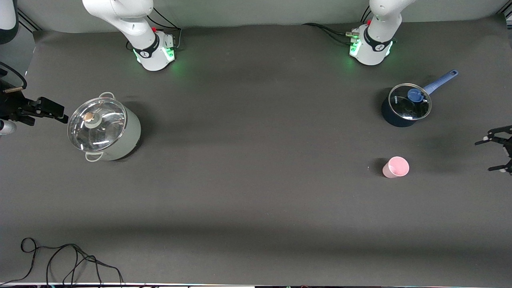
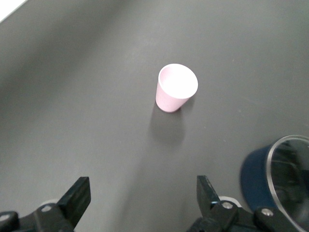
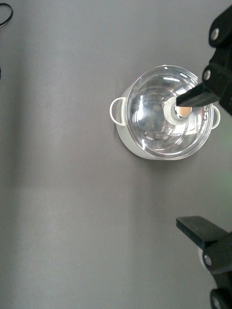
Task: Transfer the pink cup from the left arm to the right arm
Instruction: 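Lower the open left gripper beside the pink cup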
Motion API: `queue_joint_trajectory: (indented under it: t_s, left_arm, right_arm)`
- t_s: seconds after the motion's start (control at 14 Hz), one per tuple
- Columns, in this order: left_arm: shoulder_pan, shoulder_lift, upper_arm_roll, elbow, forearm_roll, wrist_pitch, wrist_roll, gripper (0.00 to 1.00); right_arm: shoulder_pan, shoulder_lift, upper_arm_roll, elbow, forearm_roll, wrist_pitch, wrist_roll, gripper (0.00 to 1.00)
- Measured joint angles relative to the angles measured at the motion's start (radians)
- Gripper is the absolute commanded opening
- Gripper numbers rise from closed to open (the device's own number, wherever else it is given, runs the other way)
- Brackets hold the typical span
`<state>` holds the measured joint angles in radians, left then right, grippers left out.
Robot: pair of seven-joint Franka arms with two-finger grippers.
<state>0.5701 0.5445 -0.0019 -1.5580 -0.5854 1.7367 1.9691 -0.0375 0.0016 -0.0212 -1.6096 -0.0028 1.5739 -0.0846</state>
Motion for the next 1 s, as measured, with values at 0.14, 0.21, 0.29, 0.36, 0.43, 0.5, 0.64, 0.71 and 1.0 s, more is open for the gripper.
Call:
queue_joint_trajectory:
  t_s: [0.14,0.21,0.29,0.36,0.43,0.5,0.64,0.71,1.0]
  left_arm:
    - [0.013,0.063,-0.001,0.004,-0.082,-0.001,0.128,0.98]
    - [0.017,0.090,-0.002,0.007,-0.117,-0.003,0.188,0.98]
    - [0.022,0.114,-0.002,0.011,-0.146,-0.010,0.245,0.98]
    - [0.027,0.135,-0.003,0.012,-0.174,-0.020,0.300,0.98]
    - [0.033,0.154,-0.003,0.012,-0.199,-0.030,0.352,0.98]
    - [0.041,0.172,-0.004,0.013,-0.223,-0.045,0.405,0.98]
    - [0.051,0.211,-0.004,0.014,-0.271,-0.082,0.502,0.98]
    - [0.054,0.233,-0.004,0.014,-0.295,-0.101,0.542,0.99]
    - [0.062,0.337,-0.007,0.015,-0.379,-0.184,0.628,0.99]
  right_arm:
    - [0.000,0.000,0.000,0.000,0.000,0.000,0.000,1.00]
    - [0.000,0.000,0.000,0.000,0.000,0.000,0.000,1.00]
    - [0.000,0.000,0.000,0.000,0.000,0.000,0.000,1.00]
    - [0.000,0.000,0.000,0.000,0.000,0.000,0.000,1.00]
    - [0.000,0.000,0.000,0.000,0.000,0.000,0.000,1.00]
    - [0.000,0.000,0.000,0.000,0.000,0.000,0.000,1.00]
    - [0.000,0.000,-0.001,0.000,0.000,0.000,0.000,1.00]
    - [0.000,0.000,-0.001,0.000,0.000,0.000,0.000,1.00]
    - [0.000,0.000,-0.001,0.000,0.000,0.000,0.000,1.00]
